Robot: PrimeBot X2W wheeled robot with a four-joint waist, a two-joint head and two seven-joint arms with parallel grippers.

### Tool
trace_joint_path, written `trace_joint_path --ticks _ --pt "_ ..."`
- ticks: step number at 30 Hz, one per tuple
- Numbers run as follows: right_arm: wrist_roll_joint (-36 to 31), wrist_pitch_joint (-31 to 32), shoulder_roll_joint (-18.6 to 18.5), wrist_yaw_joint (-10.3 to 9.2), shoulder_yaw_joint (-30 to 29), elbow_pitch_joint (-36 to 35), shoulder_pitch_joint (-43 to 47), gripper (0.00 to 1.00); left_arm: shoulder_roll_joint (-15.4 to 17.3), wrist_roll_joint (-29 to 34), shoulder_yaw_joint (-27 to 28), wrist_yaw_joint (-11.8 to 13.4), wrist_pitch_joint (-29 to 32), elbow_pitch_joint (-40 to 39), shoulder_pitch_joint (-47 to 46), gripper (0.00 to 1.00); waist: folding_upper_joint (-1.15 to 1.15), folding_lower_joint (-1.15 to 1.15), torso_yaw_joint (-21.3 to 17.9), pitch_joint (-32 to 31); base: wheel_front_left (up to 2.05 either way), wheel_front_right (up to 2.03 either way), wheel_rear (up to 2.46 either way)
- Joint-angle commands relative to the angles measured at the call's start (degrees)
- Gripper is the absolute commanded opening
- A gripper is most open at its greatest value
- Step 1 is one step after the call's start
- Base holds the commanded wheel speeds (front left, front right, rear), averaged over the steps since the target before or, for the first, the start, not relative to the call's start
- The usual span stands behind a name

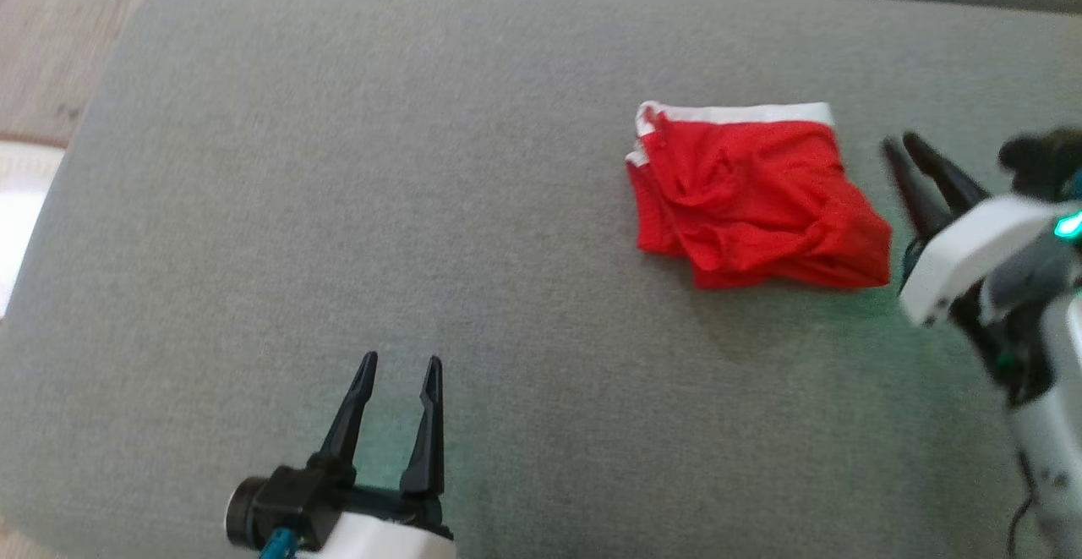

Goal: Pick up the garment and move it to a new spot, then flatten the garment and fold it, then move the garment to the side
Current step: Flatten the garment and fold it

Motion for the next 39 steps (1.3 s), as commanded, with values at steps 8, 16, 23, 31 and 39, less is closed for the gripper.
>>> trace_joint_path --ticks 8,16,23,31,39 --pt "6.9 1.6 -7.7 -0.04 10.4 8.5 -11.4 0.0 -0.1 -0.3 0.2 -0.2 -0.4 -1.6 -3.9 1.0 0.0 0.01 4.1 4.6 0.0 0.0 0.0" --pt "17.0 -1.0 -12.0 -0.04 21.8 10.8 -12.5 0.0 -0.1 -1.2 0.0 0.9 -0.4 -1.6 -3.9 1.0 0.0 0.01 5.6 4.6 0.0 0.0 0.0" --pt "24.0 -1.8 -14.8 -0.04 29.3 5.7 -10.6 0.0 -0.1 -1.4 0.3 1.2 -0.4 -1.9 -3.8 1.0 0.0 0.01 4.9 3.7 0.0 0.0 0.0" --pt "27.0 -0.7 -16.0 -0.04 36.3 1.8 -9.5 0.0 -0.1 -1.4 0.5 1.3 -0.4 -1.9 -3.7 1.0 0.0 0.01 3.6 3.5 0.0 0.0 0.0" --pt "27.9 -1.5 -14.8 -0.04 41.1 1.7 -6.4 0.0 -0.1 -1.1 1.1 1.3 -0.4 -1.4 -2.8 1.0 0.0 0.01 2.0 0.8 0.0 0.0 0.0"
